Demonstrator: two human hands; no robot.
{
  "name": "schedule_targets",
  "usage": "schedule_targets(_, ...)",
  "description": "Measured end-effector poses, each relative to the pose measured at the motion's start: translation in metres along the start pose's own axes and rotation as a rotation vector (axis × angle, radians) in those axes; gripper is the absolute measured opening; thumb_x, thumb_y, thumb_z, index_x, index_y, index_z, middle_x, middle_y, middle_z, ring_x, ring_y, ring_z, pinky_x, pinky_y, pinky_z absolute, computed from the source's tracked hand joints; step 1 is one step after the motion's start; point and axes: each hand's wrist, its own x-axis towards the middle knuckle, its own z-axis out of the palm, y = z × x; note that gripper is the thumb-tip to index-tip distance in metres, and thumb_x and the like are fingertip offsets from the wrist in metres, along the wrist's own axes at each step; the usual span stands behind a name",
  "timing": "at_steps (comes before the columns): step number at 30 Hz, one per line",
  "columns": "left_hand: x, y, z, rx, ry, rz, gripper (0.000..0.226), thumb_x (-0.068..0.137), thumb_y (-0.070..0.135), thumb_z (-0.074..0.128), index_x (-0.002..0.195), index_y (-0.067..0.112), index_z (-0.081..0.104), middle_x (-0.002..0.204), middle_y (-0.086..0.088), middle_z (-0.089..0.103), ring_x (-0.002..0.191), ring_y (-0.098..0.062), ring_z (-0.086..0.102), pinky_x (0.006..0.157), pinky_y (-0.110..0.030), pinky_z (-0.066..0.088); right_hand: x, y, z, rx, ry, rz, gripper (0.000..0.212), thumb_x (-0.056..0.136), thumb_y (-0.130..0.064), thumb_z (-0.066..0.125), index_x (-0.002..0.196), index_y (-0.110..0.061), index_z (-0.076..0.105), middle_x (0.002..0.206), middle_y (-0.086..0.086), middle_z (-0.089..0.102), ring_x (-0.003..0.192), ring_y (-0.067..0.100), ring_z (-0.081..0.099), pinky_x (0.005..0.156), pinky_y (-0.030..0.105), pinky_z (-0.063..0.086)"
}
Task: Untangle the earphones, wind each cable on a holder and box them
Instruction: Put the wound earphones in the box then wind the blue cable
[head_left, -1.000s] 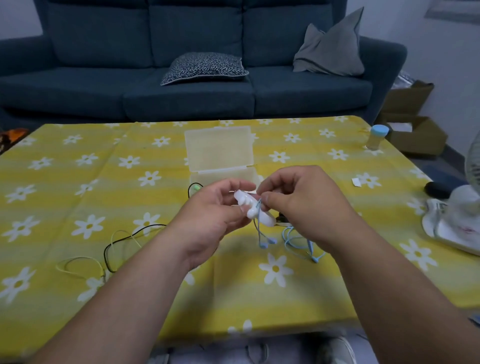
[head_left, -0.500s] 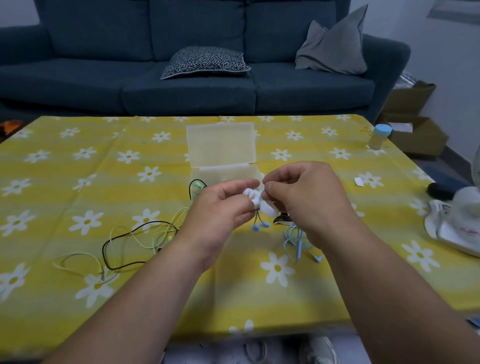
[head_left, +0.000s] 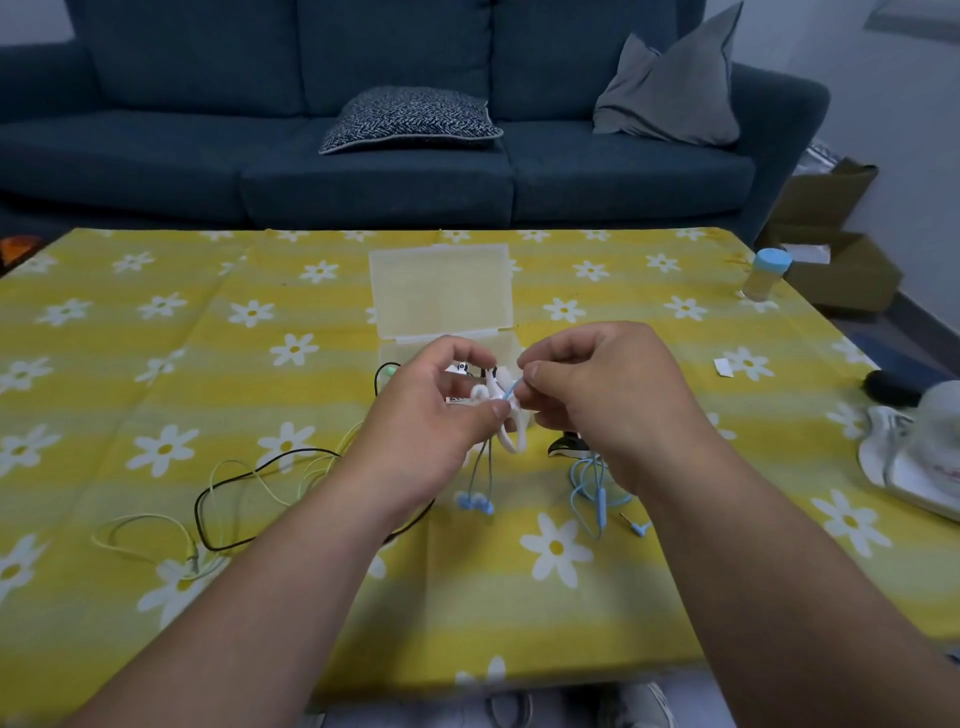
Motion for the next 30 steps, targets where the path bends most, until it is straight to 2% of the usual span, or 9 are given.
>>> schedule_targets(3, 0.001, -0.004, 0.002, -0.017, 0.023, 0.0, 0.023, 0.071, 0.023, 0.072, 0.093, 0.029, 0.071, 0.097, -0.006, 0.074, 0.092, -0.031, 0.072, 0.093, -0.054, 0.053, 0.0, -0.001, 0.0, 0.026, 0.013, 0.016, 0.019, 0.086, 0.003, 0.063, 0.075, -0.01, 0.071, 0.072, 0.012, 0.075, 0.075, 0.031, 0.073, 0.072, 0.047, 0.059)
schedule_targets(7, 0.0, -0.008, -0.002, -0.054, -0.098, -0.074, 0.033, 0.086, 0.0, 0.068, 0.114, 0.016, 0.071, 0.106, -0.008, 0.075, 0.1, -0.026, 0.071, 0.102, -0.05, 0.049, 0.0, 0.0, -0.002, 0.051, 0.036, 0.05, 0.018, 0.085, 0.005, 0.061, 0.076, -0.008, 0.07, 0.074, 0.015, 0.074, 0.069, 0.027, 0.072, 0.07, 0.044, 0.06)
schedule_targets(9, 0.0, -0.009, -0.005, -0.012, -0.108, -0.071, 0.037, 0.085, -0.004, 0.069, 0.115, 0.018, 0.071, 0.108, -0.002, 0.074, 0.093, -0.015, 0.069, 0.104, -0.045, 0.048, 0.0, 0.0, -0.002, 0.061, 0.033, 0.072, 0.016, 0.085, 0.006, 0.061, 0.078, -0.006, 0.07, 0.077, 0.018, 0.074, 0.067, 0.027, 0.07, 0.067, 0.04, 0.059)
schedule_targets(13, -0.002, -0.008, -0.006, 0.027, -0.102, -0.048, 0.035, 0.085, -0.002, 0.069, 0.113, 0.019, 0.072, 0.092, 0.005, 0.071, 0.081, -0.007, 0.061, 0.093, -0.033, 0.05, -0.002, 0.0, 0.0, 0.098, 0.022, 0.116, 0.016, 0.085, 0.007, 0.061, 0.08, -0.005, 0.069, 0.078, 0.021, 0.073, 0.064, 0.024, 0.067, 0.06, 0.032, 0.055)
schedule_targets(17, -0.003, -0.006, -0.007, 0.058, -0.104, -0.038, 0.031, 0.087, -0.002, 0.066, 0.108, 0.019, 0.074, 0.08, 0.011, 0.071, 0.075, -0.005, 0.062, 0.089, -0.032, 0.049, -0.002, -0.001, 0.001, 0.111, 0.033, 0.12, 0.013, 0.085, 0.005, 0.062, 0.083, -0.005, 0.069, 0.075, 0.017, 0.073, 0.07, 0.023, 0.069, 0.068, 0.037, 0.056)
schedule_targets(20, -0.005, -0.004, -0.01, 0.083, -0.144, -0.054, 0.031, 0.088, -0.002, 0.063, 0.108, 0.019, 0.075, 0.088, 0.009, 0.074, 0.079, -0.005, 0.065, 0.094, -0.035, 0.05, 0.0, -0.002, 0.001, 0.094, 0.055, 0.1, 0.014, 0.086, 0.002, 0.063, 0.081, -0.009, 0.07, 0.074, 0.012, 0.075, 0.072, 0.022, 0.069, 0.074, 0.045, 0.058)
schedule_targets(22, -0.005, -0.005, -0.012, 0.086, -0.175, -0.065, 0.031, 0.089, -0.001, 0.062, 0.108, 0.019, 0.075, 0.093, 0.005, 0.075, 0.083, -0.007, 0.066, 0.095, -0.036, 0.05, 0.002, -0.004, 0.001, 0.117, 0.067, 0.096, 0.015, 0.086, 0.002, 0.062, 0.081, -0.009, 0.071, 0.074, 0.012, 0.075, 0.072, 0.022, 0.069, 0.08, 0.045, 0.059)
schedule_targets(27, -0.005, -0.004, -0.014, 0.056, -0.214, -0.103, 0.027, 0.089, -0.004, 0.062, 0.106, 0.012, 0.075, 0.089, 0.007, 0.073, 0.076, -0.002, 0.063, 0.075, -0.018, 0.045, 0.006, -0.005, 0.001, 0.15, 0.113, 0.055, 0.013, 0.089, -0.001, 0.063, 0.083, -0.01, 0.071, 0.071, 0.008, 0.074, 0.071, 0.018, 0.07, 0.079, 0.039, 0.059)
schedule_targets(30, -0.007, -0.003, -0.015, 0.095, -0.249, -0.1, 0.028, 0.087, -0.008, 0.061, 0.1, 0.011, 0.077, 0.094, 0.007, 0.075, 0.085, -0.004, 0.066, 0.077, -0.018, 0.046, 0.009, -0.006, -0.002, 0.16, 0.155, 0.04, 0.012, 0.09, -0.002, 0.063, 0.085, -0.01, 0.071, 0.069, 0.005, 0.073, 0.067, 0.013, 0.069, 0.078, 0.036, 0.059)
